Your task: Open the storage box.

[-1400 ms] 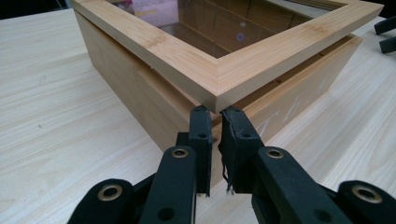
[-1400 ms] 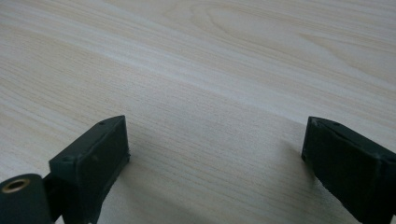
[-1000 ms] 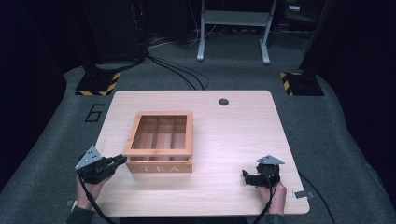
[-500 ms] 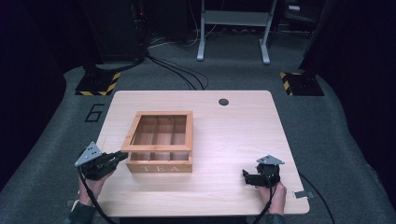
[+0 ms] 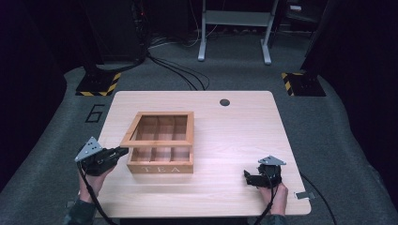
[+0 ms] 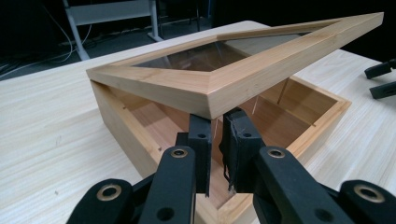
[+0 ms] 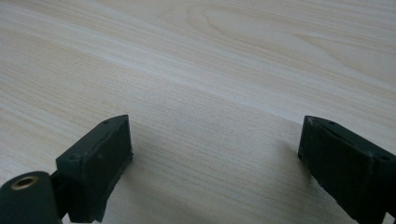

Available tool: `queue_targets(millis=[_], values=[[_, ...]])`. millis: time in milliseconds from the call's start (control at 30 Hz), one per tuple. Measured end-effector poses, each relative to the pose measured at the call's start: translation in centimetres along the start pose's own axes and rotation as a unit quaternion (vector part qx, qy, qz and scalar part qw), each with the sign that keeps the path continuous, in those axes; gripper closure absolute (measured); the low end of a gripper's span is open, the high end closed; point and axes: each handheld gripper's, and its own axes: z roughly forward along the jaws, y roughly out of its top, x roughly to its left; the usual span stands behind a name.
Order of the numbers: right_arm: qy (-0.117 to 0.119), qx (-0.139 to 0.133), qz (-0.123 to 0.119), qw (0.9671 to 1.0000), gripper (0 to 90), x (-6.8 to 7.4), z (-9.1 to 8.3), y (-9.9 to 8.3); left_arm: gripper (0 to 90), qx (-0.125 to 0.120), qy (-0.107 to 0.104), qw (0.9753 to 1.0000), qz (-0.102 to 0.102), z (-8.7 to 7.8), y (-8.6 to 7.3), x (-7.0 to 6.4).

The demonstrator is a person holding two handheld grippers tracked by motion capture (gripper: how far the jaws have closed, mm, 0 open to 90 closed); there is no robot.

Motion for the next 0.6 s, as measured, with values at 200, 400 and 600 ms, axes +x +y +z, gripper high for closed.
queue_targets(millis=[200,400,600], values=[[0.000,0.001,0.000,1.0000,9.4,0.0,0.0,0.0,81.4,-0.006,-0.002,1.0000,0.001,0.5,0.8,-0.1],[0.000,0.001,0.001,1.0000,9.6,0.0,0.0,0.0,81.3,-0.015,-0.001,0.9999,-0.003,0.7,1.7,0.0],[-0.001,0.001,0.001,1.0000,9.7,0.0,0.0,0.0,81.4,-0.014,0.001,0.9999,0.003,1.2,3.1,0.1]])
